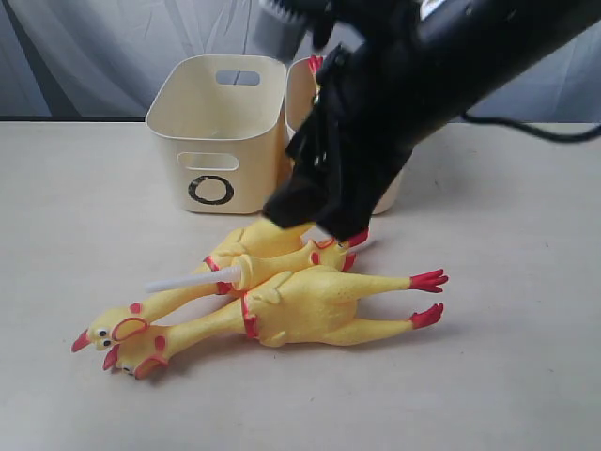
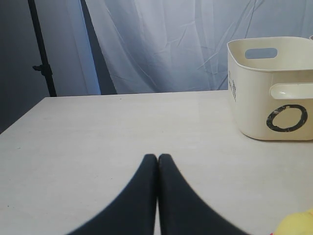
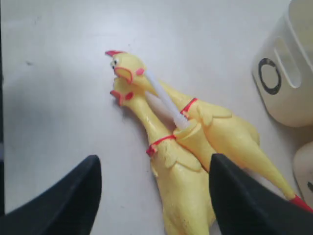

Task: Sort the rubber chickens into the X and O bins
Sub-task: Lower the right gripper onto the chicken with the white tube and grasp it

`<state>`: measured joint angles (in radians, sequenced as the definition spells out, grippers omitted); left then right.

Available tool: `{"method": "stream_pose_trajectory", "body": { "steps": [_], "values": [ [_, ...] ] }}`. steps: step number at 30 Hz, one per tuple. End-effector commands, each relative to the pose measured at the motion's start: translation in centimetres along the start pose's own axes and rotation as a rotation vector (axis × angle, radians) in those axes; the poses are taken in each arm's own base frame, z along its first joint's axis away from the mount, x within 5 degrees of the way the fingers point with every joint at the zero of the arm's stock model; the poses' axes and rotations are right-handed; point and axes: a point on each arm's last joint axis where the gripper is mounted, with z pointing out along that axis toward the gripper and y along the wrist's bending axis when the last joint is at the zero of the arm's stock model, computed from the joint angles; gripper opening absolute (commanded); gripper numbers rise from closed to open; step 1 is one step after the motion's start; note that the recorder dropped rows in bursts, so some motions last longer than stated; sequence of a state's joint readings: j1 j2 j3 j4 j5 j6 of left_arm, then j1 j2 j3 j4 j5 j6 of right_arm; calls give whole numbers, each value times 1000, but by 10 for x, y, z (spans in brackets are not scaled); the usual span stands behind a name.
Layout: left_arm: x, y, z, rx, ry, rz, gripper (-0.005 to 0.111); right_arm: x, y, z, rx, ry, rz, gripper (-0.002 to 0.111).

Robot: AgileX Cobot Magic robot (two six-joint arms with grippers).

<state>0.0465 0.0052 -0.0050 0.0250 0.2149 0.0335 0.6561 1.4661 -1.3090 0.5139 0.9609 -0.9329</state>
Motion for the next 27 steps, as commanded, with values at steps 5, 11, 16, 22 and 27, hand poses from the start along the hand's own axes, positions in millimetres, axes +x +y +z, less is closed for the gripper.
{"method": "stream_pose_trajectory", "body": {
  "steps": [5, 11, 16, 22, 27],
  "values": [
    [0, 0, 0, 4, -11, 0, 0, 0, 34, 53, 126, 16, -271, 61],
    [0, 0, 0, 4, -11, 0, 0, -2, 31, 98, 181, -27, -291, 61],
    [0, 0, 0, 4, -11, 0, 0, 13, 24, 140, 164, 34, -270, 61],
    [0, 0, 0, 4, -11, 0, 0, 23, 15, 171, 207, 43, -221, 61],
    [0, 0, 0, 4, -11, 0, 0, 24, 8, 177, 252, -8, -62, 61]
  ]
}}
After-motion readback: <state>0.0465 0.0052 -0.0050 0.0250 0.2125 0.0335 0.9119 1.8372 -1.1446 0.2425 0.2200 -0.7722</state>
